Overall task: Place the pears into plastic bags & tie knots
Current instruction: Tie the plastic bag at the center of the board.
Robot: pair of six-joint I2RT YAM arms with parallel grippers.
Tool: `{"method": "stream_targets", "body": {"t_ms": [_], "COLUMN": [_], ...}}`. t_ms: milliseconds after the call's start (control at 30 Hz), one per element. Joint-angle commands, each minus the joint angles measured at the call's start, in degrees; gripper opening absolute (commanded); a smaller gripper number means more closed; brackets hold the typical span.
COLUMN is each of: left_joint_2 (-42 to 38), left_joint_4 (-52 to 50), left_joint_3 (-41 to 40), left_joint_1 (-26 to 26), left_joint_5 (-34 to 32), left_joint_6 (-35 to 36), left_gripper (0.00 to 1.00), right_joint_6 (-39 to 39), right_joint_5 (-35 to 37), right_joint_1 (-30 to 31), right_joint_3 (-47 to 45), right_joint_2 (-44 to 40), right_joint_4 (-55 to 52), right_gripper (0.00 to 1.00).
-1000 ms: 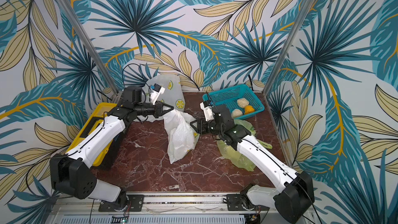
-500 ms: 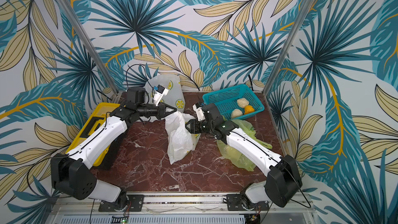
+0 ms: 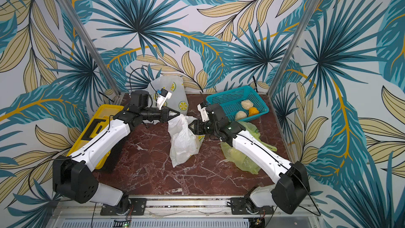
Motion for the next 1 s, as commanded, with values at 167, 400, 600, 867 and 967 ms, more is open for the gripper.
{"method": "stream_targets", "body": {"t_ms": [167, 400, 600, 867, 967], "left_joint_2": [-0.57, -1.63, -3.9, -5.94, -5.3], "left_joint_4": [5.0, 7.52, 13.64, 13.97, 13.97], "left_joint_3": [-2.63, -5.69, -10.54, -12.0, -11.8], "left_joint_1": [0.16, 0.25, 0.16, 0.88, 0.79], "left_joint_5": [-0.21, -1.28, -2.52, -1.91, -1.35], "left_joint_6": [-2.49, -3.46, -8.63, -9.18, -9.05], "left_gripper": [0.0, 0.0, 0.0, 0.0, 0.0], "right_joint_6": [-3.33, -1.08, 4.63, 1.91, 1.47], "right_joint_5": [1.8, 0.64, 10.54, 8.68, 5.02], "right_joint_1": [0.24, 5.25, 9.9, 10.33, 9.75], "right_joint_3": [-4.23, 0.68, 10.32, 10.26, 10.53], "right_joint_2": [3.62, 5.07, 12.17, 13.65, 13.71], "right_joint_4": [-2.91, -0.35, -5.11, -2.0, -2.09], "right_gripper": [0.41, 0.62, 0.66, 0.58, 0.42]}}
